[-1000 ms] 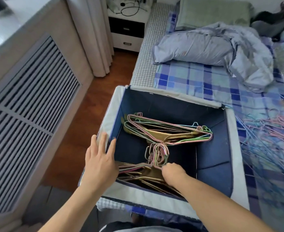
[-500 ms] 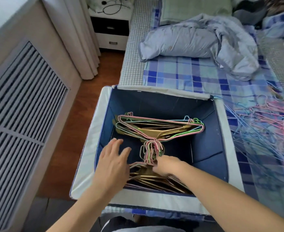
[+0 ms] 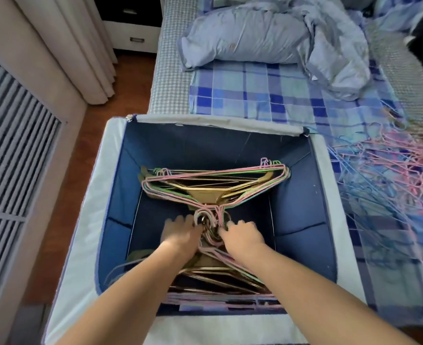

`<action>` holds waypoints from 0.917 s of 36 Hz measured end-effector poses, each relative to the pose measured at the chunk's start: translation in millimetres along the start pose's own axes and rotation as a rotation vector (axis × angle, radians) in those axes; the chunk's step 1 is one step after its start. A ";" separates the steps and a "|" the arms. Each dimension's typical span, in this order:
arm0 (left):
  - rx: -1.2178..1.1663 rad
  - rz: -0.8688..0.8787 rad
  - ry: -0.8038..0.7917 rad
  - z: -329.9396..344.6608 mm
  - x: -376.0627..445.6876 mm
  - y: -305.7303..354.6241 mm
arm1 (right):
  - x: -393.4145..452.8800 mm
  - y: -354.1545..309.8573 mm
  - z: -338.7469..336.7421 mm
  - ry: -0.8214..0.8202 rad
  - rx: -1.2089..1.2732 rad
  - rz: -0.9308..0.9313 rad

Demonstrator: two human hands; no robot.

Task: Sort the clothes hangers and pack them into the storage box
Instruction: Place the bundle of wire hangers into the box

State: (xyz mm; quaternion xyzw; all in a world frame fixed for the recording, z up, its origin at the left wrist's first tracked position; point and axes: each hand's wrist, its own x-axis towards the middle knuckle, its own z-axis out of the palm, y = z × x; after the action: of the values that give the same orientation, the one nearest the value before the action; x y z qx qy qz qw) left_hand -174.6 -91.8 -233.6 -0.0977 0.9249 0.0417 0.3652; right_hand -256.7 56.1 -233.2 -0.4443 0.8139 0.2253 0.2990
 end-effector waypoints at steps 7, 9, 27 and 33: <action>-0.206 0.075 -0.125 -0.5 -10.5 10.9 | -9.1 -1.3 1.9 0.044 0.274 0.057; -0.213 0.061 -0.226 2.6 -11.7 22.2 | -6.0 -7.7 0.9 0.011 0.433 0.118; -0.390 0.018 -0.298 -12.9 -36.0 23.1 | -78.4 55.4 -59.4 0.060 1.051 0.255; -0.490 0.074 -0.010 -80.0 -83.6 51.6 | -148.5 86.4 -72.6 0.330 1.246 0.233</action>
State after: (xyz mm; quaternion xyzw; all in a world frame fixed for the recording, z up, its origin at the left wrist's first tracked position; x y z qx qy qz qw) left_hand -179.2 -40.7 -117.8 -0.1493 0.8883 0.2784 0.3334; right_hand -288.3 141.0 -70.3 -0.1255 0.8700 -0.3289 0.3452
